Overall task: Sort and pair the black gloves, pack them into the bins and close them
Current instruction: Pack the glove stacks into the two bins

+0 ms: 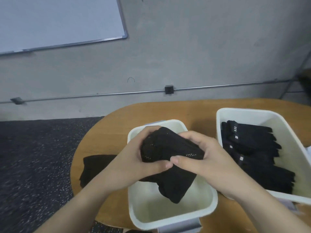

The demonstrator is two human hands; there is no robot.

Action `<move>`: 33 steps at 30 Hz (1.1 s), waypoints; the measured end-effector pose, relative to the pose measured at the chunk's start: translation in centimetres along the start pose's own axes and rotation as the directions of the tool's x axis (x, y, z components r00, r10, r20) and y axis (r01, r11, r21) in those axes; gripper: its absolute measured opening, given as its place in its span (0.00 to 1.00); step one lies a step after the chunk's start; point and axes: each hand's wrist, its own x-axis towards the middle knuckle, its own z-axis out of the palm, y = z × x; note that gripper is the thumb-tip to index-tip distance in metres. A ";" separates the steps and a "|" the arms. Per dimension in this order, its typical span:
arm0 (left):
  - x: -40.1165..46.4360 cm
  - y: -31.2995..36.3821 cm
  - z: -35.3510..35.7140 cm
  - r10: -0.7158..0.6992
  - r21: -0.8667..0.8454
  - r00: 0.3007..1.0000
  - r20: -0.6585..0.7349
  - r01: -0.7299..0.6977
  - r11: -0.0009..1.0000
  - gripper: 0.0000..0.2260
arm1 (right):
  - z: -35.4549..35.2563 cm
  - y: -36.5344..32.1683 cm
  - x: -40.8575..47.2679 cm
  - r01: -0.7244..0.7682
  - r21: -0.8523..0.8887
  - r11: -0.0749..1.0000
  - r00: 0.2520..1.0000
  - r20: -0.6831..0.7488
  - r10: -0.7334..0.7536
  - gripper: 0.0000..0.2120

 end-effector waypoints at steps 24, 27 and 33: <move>0.2 -0.6 -0.8 -0.071 0.145 0.988 0.136 0.051 0.988 0.24 | -0.3 2.4 -1.7 0.055 -0.040 0.998 0.998 0.017 -0.054 0.15; 0.1 -0.7 -1.4 -0.025 0.255 0.992 0.127 -0.008 0.967 0.24 | 0.0 2.6 -1.6 0.042 -0.137 0.990 0.998 0.055 -0.035 0.19; 0.1 -1.2 -1.8 -0.100 0.306 0.967 0.235 0.024 0.952 0.22 | -0.2 3.0 -1.6 0.013 -0.590 0.807 0.995 0.085 0.046 0.35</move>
